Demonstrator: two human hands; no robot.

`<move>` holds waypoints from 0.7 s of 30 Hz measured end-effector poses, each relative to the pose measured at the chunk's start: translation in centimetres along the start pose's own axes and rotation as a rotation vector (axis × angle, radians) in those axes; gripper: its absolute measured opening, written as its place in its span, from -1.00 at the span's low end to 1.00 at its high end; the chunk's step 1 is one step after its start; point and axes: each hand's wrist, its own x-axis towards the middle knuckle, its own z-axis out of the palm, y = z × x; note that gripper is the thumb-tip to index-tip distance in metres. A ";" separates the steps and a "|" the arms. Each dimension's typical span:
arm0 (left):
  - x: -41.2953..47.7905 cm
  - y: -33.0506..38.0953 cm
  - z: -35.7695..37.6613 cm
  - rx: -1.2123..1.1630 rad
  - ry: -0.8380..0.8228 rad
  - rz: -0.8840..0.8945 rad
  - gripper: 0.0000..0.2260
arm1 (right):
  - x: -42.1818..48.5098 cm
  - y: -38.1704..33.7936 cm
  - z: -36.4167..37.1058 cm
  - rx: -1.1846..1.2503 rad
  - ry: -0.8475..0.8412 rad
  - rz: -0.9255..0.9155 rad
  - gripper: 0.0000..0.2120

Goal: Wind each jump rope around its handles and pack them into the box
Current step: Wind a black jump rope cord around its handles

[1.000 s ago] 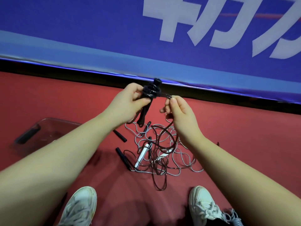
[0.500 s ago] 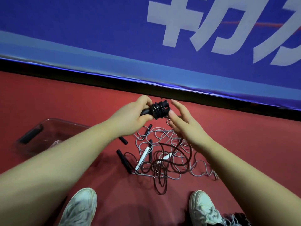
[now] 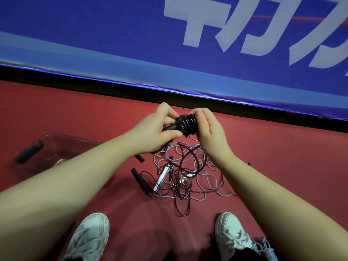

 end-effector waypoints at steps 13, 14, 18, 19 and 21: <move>-0.5 -0.2 0.3 0.079 -0.176 -0.082 -0.66 | 0.6 0.8 -0.3 -0.042 -0.040 0.061 -0.75; -0.5 -0.3 0.4 0.078 -0.166 -0.085 -0.62 | 0.6 0.8 -0.3 -0.038 -0.039 0.060 -0.75; -0.6 -0.3 0.4 0.053 -0.098 -0.081 -0.53 | 0.8 0.8 -0.3 -0.010 -0.026 0.070 -0.73; -0.7 -0.3 0.4 0.050 -0.082 -0.073 -0.48 | 0.8 0.8 -0.2 -0.003 -0.026 0.072 -0.74; -0.6 -0.3 0.3 0.052 -0.059 -0.067 -0.41 | 0.9 0.6 -0.2 -0.007 -0.025 0.066 -0.74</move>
